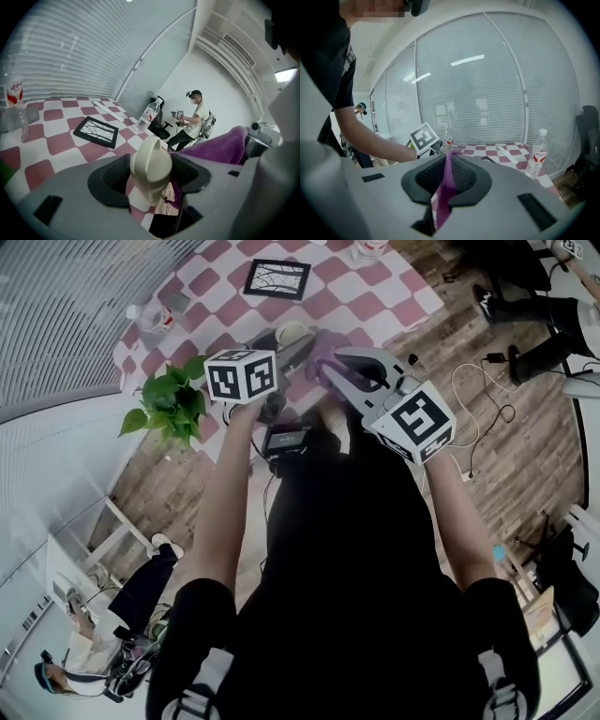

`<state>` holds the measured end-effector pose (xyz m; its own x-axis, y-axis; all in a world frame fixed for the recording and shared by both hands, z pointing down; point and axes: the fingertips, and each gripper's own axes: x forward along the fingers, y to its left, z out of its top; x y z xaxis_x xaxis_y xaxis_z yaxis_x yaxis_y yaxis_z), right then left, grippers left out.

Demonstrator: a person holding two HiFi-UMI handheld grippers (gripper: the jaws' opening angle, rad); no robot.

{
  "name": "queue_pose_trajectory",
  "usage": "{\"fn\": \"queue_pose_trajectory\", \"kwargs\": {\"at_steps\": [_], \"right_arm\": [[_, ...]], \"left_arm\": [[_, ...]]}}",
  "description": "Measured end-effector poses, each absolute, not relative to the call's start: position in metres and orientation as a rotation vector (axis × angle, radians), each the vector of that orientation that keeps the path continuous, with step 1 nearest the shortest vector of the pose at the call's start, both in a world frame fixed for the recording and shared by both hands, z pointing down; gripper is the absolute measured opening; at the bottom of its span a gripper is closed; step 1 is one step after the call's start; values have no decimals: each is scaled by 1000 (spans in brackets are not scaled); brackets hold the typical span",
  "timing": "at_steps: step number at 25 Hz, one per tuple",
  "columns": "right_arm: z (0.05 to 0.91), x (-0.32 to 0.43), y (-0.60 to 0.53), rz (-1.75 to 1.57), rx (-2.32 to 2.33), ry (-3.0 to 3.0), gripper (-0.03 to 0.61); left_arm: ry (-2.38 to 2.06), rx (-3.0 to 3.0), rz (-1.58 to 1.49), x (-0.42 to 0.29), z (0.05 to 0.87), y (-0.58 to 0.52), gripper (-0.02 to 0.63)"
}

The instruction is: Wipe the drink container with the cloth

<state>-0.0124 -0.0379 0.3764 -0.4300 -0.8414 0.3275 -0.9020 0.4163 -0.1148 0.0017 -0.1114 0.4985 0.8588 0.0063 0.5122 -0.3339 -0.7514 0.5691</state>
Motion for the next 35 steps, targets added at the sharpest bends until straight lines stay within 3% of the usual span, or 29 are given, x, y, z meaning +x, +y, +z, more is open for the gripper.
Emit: {"fn": "queue_pose_trajectory", "kwargs": {"at_steps": [27,35], "right_arm": [[552,-58,-28,587,1177,-2279,48],[563,-70,-31,552,1160,-2248,48]], "left_arm": [[-259,2323,634,-7,503,-117,293],[-284,2313,647,-6,501,-116,293]]}}
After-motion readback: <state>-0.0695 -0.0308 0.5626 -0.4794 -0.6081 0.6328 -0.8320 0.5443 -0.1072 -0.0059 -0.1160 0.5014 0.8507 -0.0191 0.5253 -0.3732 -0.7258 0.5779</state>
